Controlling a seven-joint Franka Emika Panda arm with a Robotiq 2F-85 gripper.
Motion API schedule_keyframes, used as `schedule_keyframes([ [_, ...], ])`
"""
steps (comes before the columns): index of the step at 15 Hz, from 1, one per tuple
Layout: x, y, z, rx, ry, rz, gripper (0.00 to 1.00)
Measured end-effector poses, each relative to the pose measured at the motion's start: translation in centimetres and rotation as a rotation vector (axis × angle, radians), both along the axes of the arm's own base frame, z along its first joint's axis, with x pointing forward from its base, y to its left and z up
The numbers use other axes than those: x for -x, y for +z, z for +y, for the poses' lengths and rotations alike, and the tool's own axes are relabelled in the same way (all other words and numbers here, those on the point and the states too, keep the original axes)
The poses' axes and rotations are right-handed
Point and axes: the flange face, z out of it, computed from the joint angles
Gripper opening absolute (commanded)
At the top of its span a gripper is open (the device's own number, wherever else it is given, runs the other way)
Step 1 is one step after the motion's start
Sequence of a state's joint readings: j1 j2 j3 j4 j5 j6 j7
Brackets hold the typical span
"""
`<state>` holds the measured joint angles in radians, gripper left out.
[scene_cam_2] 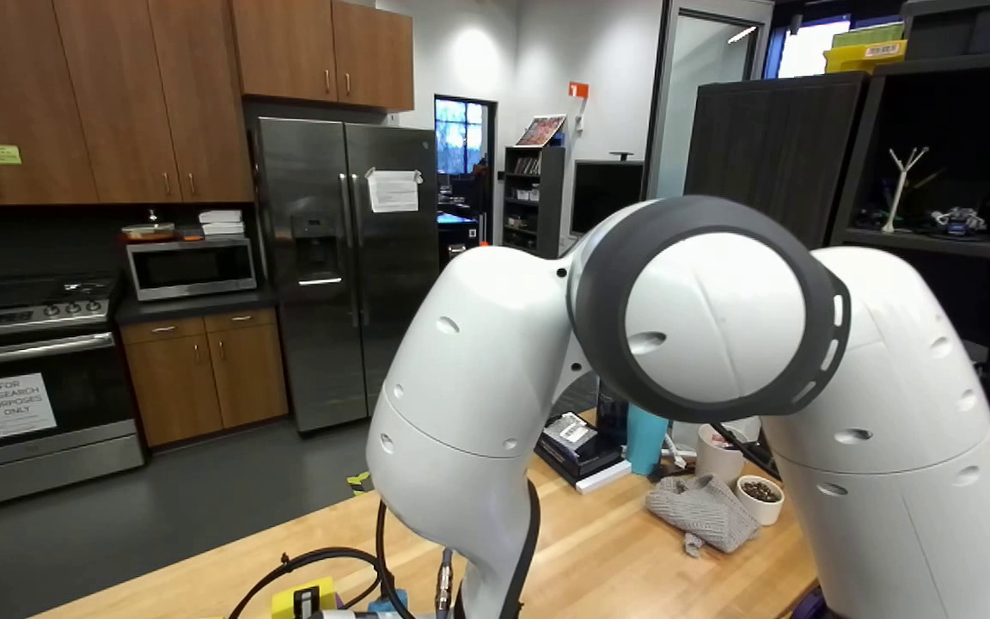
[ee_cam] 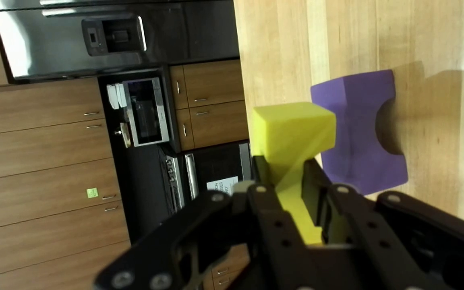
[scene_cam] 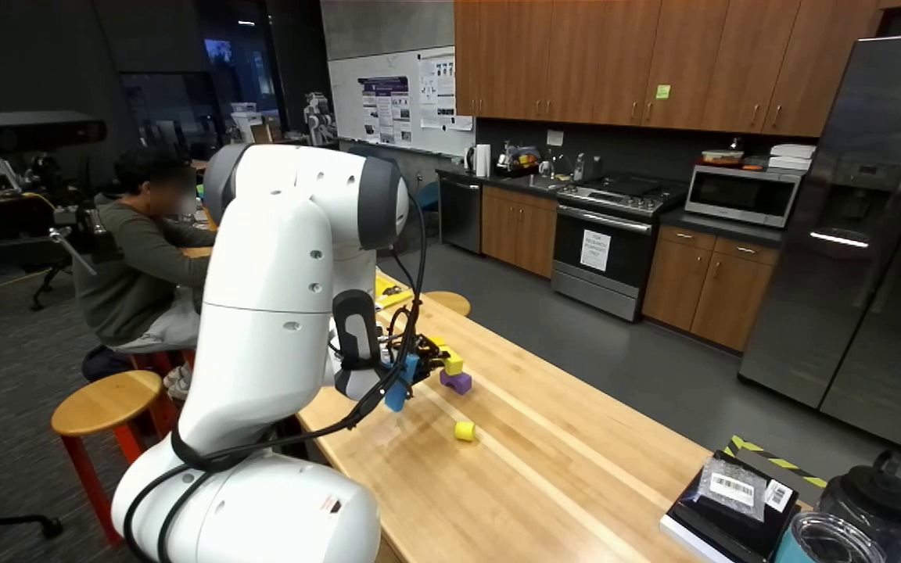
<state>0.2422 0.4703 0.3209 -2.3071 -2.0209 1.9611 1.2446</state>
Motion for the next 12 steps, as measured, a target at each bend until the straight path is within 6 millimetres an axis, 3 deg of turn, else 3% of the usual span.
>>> schedule_keyframes([
  [12, -0.84, -0.06, -1.07, -0.014, 0.005, 0.017, 0.06],
])
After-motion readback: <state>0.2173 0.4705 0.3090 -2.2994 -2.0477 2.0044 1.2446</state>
